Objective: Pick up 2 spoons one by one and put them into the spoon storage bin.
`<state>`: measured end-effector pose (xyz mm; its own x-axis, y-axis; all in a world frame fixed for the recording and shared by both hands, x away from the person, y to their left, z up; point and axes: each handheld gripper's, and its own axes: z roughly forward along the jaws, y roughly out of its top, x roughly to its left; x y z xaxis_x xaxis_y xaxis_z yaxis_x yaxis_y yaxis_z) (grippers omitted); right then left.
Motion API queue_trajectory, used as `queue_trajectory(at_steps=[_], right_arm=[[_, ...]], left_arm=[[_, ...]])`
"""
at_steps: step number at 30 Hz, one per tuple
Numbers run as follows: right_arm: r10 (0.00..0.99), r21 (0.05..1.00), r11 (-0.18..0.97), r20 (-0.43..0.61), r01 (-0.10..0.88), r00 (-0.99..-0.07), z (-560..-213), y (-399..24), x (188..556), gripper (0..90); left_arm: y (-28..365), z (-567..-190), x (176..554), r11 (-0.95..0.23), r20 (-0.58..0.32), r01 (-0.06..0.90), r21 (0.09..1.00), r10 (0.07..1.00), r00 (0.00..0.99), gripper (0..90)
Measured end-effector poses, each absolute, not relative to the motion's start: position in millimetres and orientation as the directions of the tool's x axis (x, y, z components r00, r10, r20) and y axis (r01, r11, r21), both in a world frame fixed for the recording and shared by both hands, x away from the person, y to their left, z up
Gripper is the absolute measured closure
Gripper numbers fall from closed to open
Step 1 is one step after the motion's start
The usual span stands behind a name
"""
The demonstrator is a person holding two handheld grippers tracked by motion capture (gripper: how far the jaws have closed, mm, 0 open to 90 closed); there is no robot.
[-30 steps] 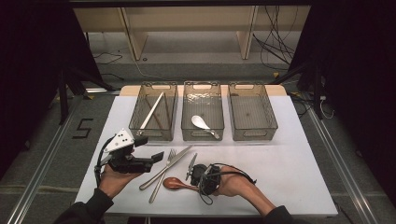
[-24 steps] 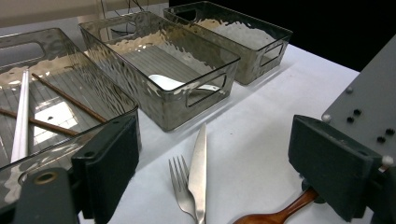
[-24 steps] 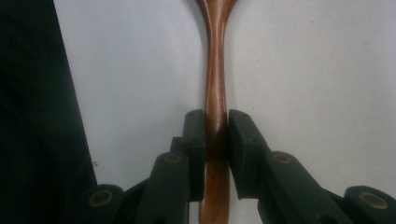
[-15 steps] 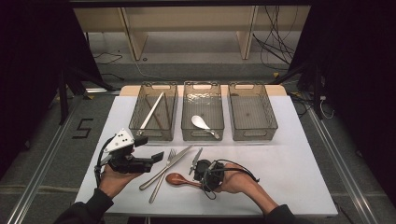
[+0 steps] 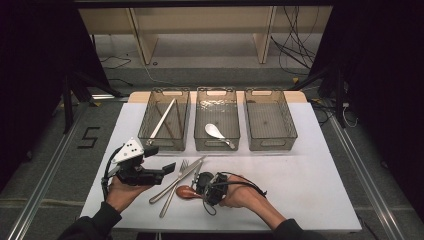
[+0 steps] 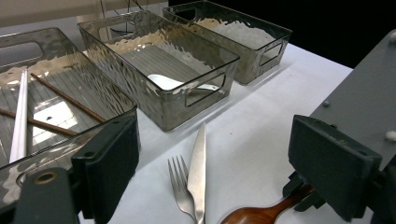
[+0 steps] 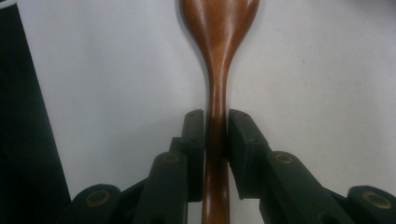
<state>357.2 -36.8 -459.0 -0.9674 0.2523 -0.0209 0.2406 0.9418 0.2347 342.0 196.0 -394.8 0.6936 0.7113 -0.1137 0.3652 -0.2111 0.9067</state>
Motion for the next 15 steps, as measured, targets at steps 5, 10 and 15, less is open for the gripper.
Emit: queue_trajectory(at_steps=[5,10,15], right_arm=[[0.260,0.207,0.944,0.011,0.256,-0.966,-458.7,-33.8,362.1,80.7],[0.258,0.178,0.951,0.002,0.254,-0.966,-457.5,-34.2,359.9,81.4],[0.256,0.177,0.952,-0.007,0.250,-0.967,-456.6,-40.6,360.3,81.7]], left_arm=[[197.0,-394.6,341.7,-0.212,-0.112,0.365,0.906,0.713,0.693,16.0],[197.8,-394.3,341.5,-0.210,-0.113,0.363,0.908,0.712,0.693,16.0],[197.2,-394.4,341.6,-0.212,-0.112,0.364,0.907,0.713,0.693,16.0]])
